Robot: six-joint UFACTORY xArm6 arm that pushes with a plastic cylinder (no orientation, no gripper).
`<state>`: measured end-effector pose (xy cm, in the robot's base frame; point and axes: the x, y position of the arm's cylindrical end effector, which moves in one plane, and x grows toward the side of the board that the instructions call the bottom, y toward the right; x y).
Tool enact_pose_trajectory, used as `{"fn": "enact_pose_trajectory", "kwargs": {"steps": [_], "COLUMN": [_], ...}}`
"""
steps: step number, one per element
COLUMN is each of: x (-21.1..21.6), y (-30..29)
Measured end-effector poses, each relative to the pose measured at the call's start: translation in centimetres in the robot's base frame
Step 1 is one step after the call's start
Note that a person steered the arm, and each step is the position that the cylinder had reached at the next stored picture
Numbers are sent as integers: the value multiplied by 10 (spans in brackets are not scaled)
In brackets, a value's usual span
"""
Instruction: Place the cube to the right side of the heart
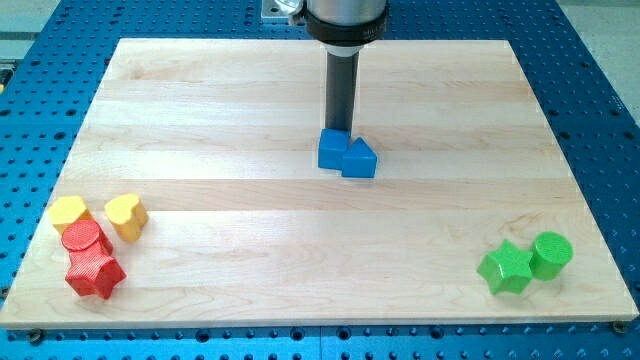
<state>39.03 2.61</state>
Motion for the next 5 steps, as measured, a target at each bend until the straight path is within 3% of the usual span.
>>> {"fn": "enact_pose_trajectory", "kwargs": {"steps": [2,3,4,5], "x": [23,61,87,112], "y": [-3,-20,5,-22]}}
